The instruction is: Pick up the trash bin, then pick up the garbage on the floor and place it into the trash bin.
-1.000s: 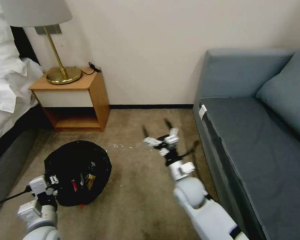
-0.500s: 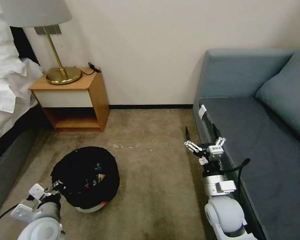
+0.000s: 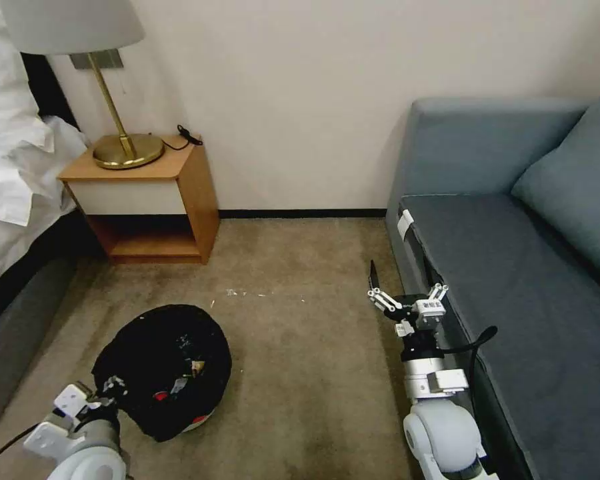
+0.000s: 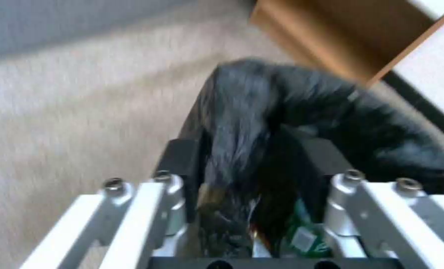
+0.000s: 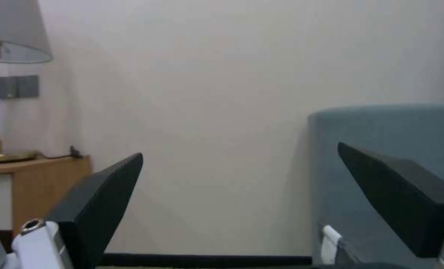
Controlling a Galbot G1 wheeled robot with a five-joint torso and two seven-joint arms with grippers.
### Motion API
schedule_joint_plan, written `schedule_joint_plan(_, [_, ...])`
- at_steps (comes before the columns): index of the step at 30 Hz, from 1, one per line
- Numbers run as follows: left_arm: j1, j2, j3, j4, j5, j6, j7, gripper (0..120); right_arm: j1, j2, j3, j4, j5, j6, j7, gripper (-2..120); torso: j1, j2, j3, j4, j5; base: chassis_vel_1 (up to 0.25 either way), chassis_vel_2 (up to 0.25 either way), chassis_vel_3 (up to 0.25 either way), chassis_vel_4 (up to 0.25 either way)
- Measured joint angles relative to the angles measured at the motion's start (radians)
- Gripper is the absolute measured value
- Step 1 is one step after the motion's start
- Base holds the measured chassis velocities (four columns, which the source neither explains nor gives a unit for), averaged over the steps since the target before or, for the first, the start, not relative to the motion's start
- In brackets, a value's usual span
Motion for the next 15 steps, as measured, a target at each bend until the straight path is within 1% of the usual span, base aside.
schedule_joint_plan(1, [0.009, 0.000, 0.002, -0.028, 0.037, -0.001, 0.000, 47, -0.003, -0.002, -0.005, 0.002, -0.004, -0.016, 0.028, 100, 0.000, 0.000, 0.000, 0.0001, -0.0001, 0.000, 0.000, 0.000, 0.000])
schedule_joint_plan(2, [0.017, 0.000, 0.004, -0.056, 0.086, -0.014, 0.013, 52, -0.007, -0.003, -0.009, 0.008, -0.005, -0.036, 0.052, 100, 0.000, 0.000, 0.000, -0.0001, -0.0001, 0.000, 0.000, 0.000, 0.000])
schedule_joint_plan(3, [0.020, 0.000, 0.006, -0.070, 0.119, -0.038, 0.034, 56, -0.012, -0.005, -0.011, 0.013, -0.002, -0.047, 0.061, 100, 0.000, 0.000, 0.000, 0.0000, 0.0000, 0.000, 0.000, 0.000, 0.000])
schedule_joint_plan(4, [0.023, 0.000, 0.006, -0.077, 0.145, -0.075, 0.066, 59, -0.017, -0.007, -0.010, 0.016, 0.001, -0.052, 0.065, 100, 0.000, 0.000, 0.000, 0.0000, 0.0000, 0.000, 0.000, 0.000, 0.000])
schedule_joint_plan(5, [0.023, 0.000, 0.006, -0.077, 0.145, -0.075, 0.066, 59, -0.017, -0.007, -0.010, 0.016, 0.001, -0.052, 0.065, 100, 0.000, 0.000, 0.000, 0.0000, 0.0000, 0.000, 0.000, 0.000, 0.000])
schedule_joint_plan(6, [0.032, 0.001, 0.007, -0.080, 0.212, -0.173, 0.164, 65, -0.028, -0.010, 0.002, 0.015, 0.004, -0.042, 0.057, 100, 0.000, 0.000, 0.000, 0.0000, 0.0000, 0.000, 0.000, 0.000, 0.000])
schedule_joint_plan(7, [0.040, 0.005, 0.008, -0.077, 0.282, -0.242, 0.248, 70, -0.036, -0.011, 0.022, 0.012, -0.004, -0.027, 0.034, 100, 0.000, 0.000, 0.000, 0.0001, 0.0000, 0.000, 0.000, 0.000, 0.000])
schedule_joint_plan(9, [0.040, 0.005, 0.008, -0.077, 0.282, -0.242, 0.248, 70, -0.036, -0.011, 0.022, 0.012, -0.004, -0.027, 0.034, 100, 0.000, 0.000, 0.000, 0.0001, 0.0000, 0.000, 0.000, 0.000, 0.000])
schedule_joint_plan(10, [0.050, 0.009, 0.012, -0.052, 0.409, -0.366, 0.430, 81, -0.063, -0.013, 0.066, 0.005, -0.031, 0.011, -0.023, 100, 0.000, 0.000, 0.000, -0.0001, 0.0001, 0.000, 0.000, 0.000, 0.000])
schedule_joint_plan(11, [0.050, 0.010, 0.019, -0.034, 0.455, -0.423, 0.511, 86, -0.083, -0.016, 0.074, 0.008, -0.033, 0.029, -0.032, 100, 0.000, 0.000, 0.000, 0.0001, 0.0001, 0.000, 0.000, 0.000, 0.000])
schedule_joint_plan(12, [0.049, 0.008, 0.026, -0.008, 0.507, -0.494, 0.596, 91, -0.115, -0.019, 0.079, 0.016, -0.034, 0.040, -0.038, 100, 0.000, 0.000, 0.000, -0.0001, -0.0004, 0.000, 0.000, 0.000, 0.000])
schedule_joint_plan(13, [0.049, 0.008, 0.026, -0.008, 0.507, -0.494, 0.596, 91, -0.115, -0.019, 0.079, 0.016, -0.034, 0.040, -0.038, 100, 0.000, 0.000, 0.000, -0.0001, -0.0004, 0.000, 0.000, 0.000, 0.000])
schedule_joint_plan(14, [0.047, 0.004, 0.029, 0.006, 0.531, -0.531, 0.641, 94, -0.133, -0.019, 0.081, 0.023, -0.035, 0.046, -0.038, 100, 0.000, 0.000, 0.000, -0.0001, -0.0004, 0.000, 0.000, 0.000, 0.000])
schedule_joint_plan(15, [0.045, 0.000, 0.032, 0.014, 0.557, -0.558, 0.672, 97, -0.149, -0.019, 0.082, 0.031, -0.038, 0.051, -0.038, 100, 0.000, 0.000, 0.000, -0.0002, -0.0002, 0.000, 0.000, 0.000, 0.000])
